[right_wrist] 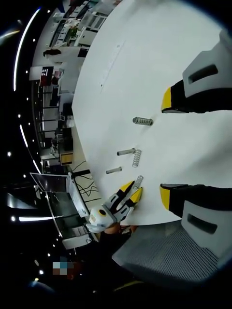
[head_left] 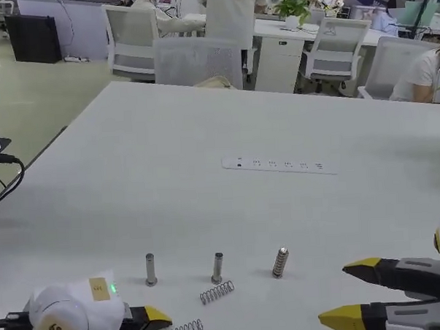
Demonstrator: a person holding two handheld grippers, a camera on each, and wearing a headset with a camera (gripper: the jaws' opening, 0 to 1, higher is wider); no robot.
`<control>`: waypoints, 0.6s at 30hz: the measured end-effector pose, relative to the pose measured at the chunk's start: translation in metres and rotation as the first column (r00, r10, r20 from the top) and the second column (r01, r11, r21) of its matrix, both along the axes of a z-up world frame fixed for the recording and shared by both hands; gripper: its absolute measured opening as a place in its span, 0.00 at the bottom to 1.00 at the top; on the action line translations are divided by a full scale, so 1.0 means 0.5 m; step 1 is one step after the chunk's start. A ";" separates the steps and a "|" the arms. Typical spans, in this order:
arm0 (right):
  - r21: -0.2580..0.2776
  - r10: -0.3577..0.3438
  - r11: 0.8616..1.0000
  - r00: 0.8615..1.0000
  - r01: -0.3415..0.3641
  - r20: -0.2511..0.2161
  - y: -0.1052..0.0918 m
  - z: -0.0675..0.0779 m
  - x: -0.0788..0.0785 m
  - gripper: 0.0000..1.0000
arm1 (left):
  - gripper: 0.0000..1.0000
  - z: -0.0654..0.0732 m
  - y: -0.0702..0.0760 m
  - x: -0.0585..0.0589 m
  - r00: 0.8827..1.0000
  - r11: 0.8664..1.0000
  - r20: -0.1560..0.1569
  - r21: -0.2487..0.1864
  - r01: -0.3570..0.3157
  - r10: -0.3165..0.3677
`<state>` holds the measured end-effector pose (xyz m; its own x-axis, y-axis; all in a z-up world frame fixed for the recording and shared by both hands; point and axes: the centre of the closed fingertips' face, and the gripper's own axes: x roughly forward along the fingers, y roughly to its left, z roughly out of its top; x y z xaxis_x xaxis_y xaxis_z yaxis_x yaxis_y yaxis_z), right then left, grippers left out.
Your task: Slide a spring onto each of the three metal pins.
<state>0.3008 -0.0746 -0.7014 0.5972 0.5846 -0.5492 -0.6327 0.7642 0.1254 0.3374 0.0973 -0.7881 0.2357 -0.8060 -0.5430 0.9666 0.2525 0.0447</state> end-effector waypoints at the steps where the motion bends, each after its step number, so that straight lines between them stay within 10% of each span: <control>1: 0.000 0.001 1.000 1.000 -0.001 -0.001 0.000 0.000 0.000 0.57 | 0.10 0.001 0.000 0.001 1.000 1.000 0.003 -0.002 0.001 -0.001; 18: 0.001 0.011 1.000 1.000 -0.011 -0.014 0.004 -0.007 -0.004 0.57 | 0.03 0.001 0.000 -0.006 1.000 1.000 0.001 0.001 0.011 -0.011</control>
<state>0.2990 -0.0725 -0.7048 0.5826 0.5919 -0.5570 -0.6395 0.7568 0.1354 0.3345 0.0972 -0.7875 0.2270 -0.8081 -0.5435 0.9693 0.2414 0.0459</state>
